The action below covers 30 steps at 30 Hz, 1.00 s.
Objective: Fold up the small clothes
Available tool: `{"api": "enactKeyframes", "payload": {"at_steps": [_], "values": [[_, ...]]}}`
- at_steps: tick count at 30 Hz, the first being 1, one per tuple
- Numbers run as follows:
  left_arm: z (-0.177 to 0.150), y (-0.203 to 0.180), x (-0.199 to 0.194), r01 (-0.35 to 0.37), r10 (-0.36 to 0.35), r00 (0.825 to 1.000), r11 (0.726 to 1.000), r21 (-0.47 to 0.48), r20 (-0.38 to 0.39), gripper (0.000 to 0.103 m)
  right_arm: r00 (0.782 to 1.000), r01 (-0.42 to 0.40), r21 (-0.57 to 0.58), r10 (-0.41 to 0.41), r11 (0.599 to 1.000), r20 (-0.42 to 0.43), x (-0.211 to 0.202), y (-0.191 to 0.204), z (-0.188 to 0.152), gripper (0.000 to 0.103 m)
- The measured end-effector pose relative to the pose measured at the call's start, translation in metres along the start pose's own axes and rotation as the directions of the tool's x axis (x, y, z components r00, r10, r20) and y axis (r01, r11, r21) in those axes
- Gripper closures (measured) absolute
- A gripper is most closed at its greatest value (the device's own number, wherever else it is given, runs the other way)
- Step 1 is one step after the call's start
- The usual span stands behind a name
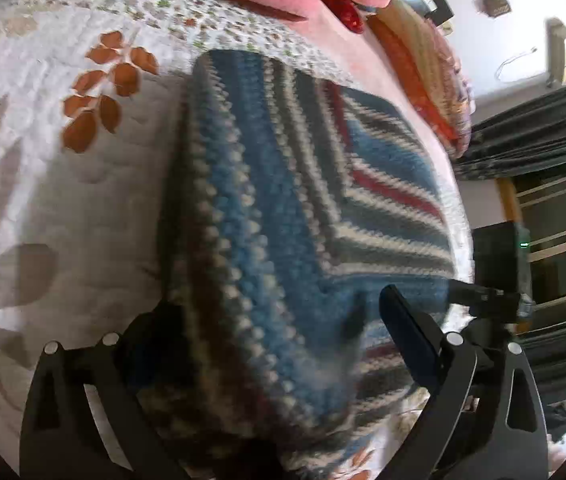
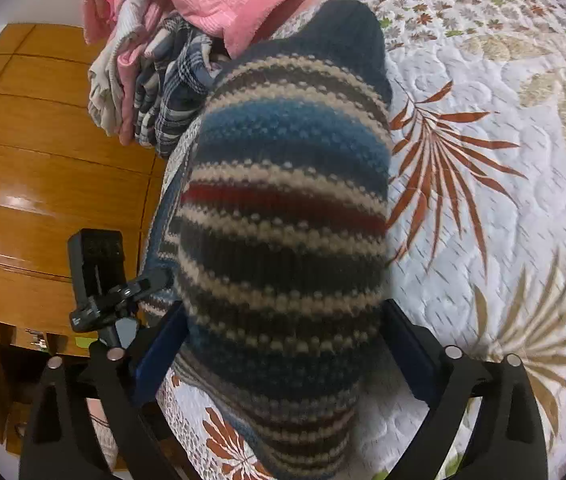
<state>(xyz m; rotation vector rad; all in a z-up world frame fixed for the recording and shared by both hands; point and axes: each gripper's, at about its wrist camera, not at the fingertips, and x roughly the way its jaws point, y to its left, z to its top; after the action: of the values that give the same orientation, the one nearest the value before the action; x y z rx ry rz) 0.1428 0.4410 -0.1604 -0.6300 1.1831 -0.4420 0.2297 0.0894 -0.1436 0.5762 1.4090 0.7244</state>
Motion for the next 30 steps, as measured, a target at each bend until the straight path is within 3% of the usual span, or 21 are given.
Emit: {"api": "enactKeyframes", "payload": {"at_steps": [3, 5, 6, 8, 11, 15, 20, 25, 30], "values": [[-0.002, -0.008, 0.008, -0.017, 0.017, 1.0, 1.0, 0.014, -0.018, 0.011, 1.0, -0.014, 0.026, 0.014, 1.0, -0.015, 0.013, -0.001, 0.007, 0.006], [-0.005, -0.008, 0.012, -0.066, 0.067, 0.997, 0.998, 0.02, -0.04, 0.029, 1.0, -0.003, 0.036, 0.004, 0.999, -0.02, 0.019, -0.001, 0.009, 0.012], [-0.005, -0.006, 0.011, -0.07, 0.071, 0.997, 0.997, 0.01, -0.036, 0.032, 1.0, 0.024, 0.024, -0.023, 0.999, -0.019, 0.019, 0.001, 0.01, 0.018], [-0.005, 0.001, 0.007, -0.041, 0.04, 0.999, 0.999, -0.035, -0.026, 0.053, 0.999, 0.05, 0.009, -0.05, 0.999, -0.018, 0.014, 0.005, 0.008, 0.029], [-0.011, 0.002, 0.002, 0.019, -0.019, 1.0, 0.998, -0.065, 0.005, 0.063, 0.997, 0.071, -0.025, -0.071, 0.997, -0.011, 0.0, 0.012, 0.005, 0.04], [-0.022, -0.021, 0.005, 0.117, -0.114, 0.993, 0.99, -0.075, 0.041, 0.067, 0.994, 0.105, -0.079, -0.105, 0.991, 0.01, -0.027, 0.028, 0.002, 0.043], [-0.046, -0.081, 0.021, 0.2, -0.197, 0.979, 0.979, -0.035, 0.057, 0.068, 0.988, 0.154, -0.12, -0.153, 0.981, 0.023, -0.092, 0.031, -0.015, 0.043], [-0.086, -0.144, 0.05, 0.192, -0.192, 0.98, 0.981, 0.015, 0.047, 0.068, 0.984, 0.179, -0.13, -0.178, 0.975, 0.021, -0.156, 0.016, -0.049, 0.043], [-0.124, -0.186, 0.085, 0.136, -0.139, 0.99, 0.986, 0.092, 0.027, 0.067, 0.983, 0.184, -0.11, -0.184, 0.977, 0.009, -0.197, -0.018, -0.085, 0.043]]}}
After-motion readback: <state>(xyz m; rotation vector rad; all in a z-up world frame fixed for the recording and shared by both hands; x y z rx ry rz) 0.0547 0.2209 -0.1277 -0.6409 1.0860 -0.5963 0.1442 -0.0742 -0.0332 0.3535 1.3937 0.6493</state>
